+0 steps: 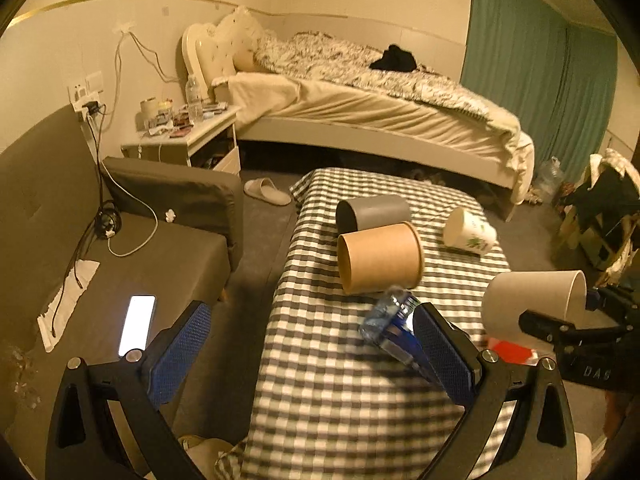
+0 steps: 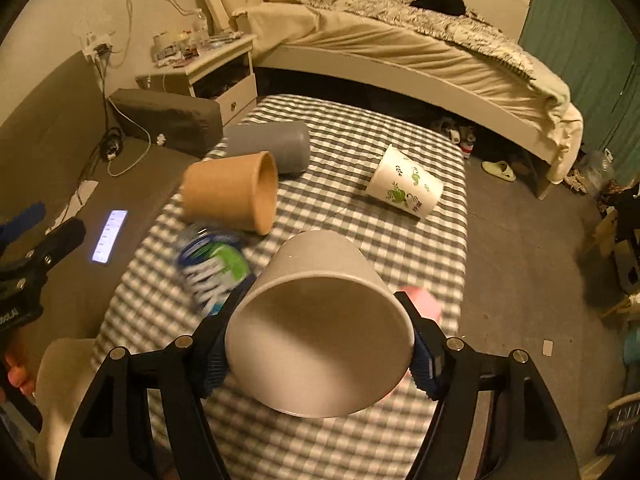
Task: Flip cup upside down
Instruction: 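Lift the white cup with the right tool and rotate it upright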
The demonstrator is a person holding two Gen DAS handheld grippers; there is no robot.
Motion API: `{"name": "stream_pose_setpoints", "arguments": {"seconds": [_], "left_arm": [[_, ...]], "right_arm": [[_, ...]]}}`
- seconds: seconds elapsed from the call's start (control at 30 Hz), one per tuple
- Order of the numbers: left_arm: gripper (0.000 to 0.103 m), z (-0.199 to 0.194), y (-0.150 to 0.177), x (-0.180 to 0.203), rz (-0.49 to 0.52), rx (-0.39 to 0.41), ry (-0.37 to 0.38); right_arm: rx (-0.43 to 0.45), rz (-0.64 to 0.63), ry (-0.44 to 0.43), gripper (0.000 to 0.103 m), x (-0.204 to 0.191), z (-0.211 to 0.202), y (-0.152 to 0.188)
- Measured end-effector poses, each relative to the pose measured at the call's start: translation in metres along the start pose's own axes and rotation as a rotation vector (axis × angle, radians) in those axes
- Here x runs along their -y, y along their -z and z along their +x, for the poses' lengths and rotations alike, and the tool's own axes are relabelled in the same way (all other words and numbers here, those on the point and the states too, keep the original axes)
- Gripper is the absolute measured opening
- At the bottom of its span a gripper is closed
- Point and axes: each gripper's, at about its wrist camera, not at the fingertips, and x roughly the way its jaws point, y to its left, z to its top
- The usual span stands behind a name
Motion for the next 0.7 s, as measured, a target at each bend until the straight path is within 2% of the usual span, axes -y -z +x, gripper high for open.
{"name": "stream_pose_setpoints", "arguments": {"seconds": [0.2, 0.33, 0.5, 0.53, 0.7], "left_arm": [[0.103, -0.031, 0.029, -0.013, 0.004, 0.018, -0.001], [0.103, -0.035, 0.046, -0.016, 0.024, 0.003, -0.012], [0.103, -0.033, 0.059, -0.017, 0.031, -0.018, -0.011], [0.103, -0.032, 0.061, -0.017, 0.032, -0.019, -0.012], [0.103, -0.027, 0.063, -0.014, 0.028, -0.031, 0.005]], "right_arm": [[0.061, 0.015, -0.005, 0.072, -0.03, -0.031, 0.037], [0.056, 0.059, -0.025, 0.072, -0.042, -0.018, 0.07], [0.011, 0.034, 0.027, 0.072, -0.056, 0.011, 0.11], [0.033, 0.029, 0.032, 0.072, -0.058, 0.008, 0.115], [0.023, 0.019, 0.055, 0.072, -0.062, 0.008, 0.139]]}}
